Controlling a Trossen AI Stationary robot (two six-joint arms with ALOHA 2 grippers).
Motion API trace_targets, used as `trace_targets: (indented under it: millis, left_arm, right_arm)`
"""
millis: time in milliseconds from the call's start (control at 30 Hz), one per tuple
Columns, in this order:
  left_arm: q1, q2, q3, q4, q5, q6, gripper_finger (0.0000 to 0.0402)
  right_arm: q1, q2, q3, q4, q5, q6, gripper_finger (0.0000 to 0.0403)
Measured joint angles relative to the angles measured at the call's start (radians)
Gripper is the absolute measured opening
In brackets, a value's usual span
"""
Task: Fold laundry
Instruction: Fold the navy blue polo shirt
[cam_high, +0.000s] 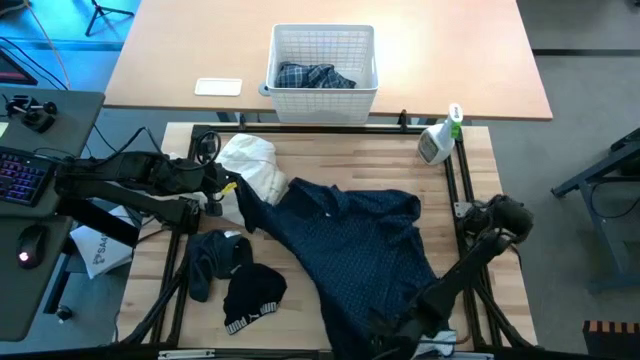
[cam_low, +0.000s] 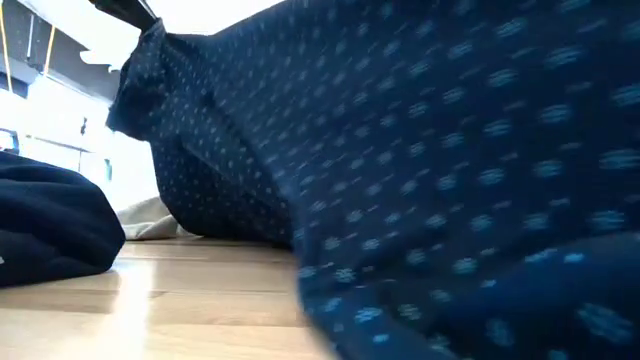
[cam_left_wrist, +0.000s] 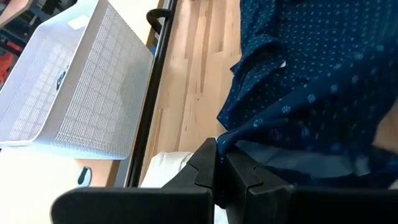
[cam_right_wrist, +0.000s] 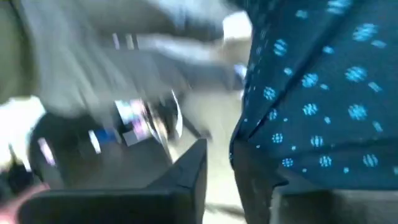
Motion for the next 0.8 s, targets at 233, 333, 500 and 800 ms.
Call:
trace_targets:
  millis: [233, 333, 500, 800]
  left_arm:
    - [0.000, 0.001, 0.012, 0.002, 0.102, -0.036, 0.0000]
    - [-0.001, 0.007, 0.031, 0.011, 0.187, -0.086, 0.0000]
    - [-0.002, 0.013, 0.037, 0.022, 0.234, -0.160, 0.0000]
    - [-0.001, 0.031, 0.037, 0.024, 0.216, -0.197, 0.0000]
  right_arm:
    - [-0.061, -0.151, 0.001, -0.317, 0.342, 0.252, 0.0128]
    - [-0.158, -0.204, 0.000, -0.552, 0.345, 0.292, 0.0130]
    - [-0.421, -0.273, -0.001, -0.803, 0.343, 0.041, 0.0131]
    - [-0.797, -0.151, -0.001, -0.688, 0.344, -1.050, 0.0182]
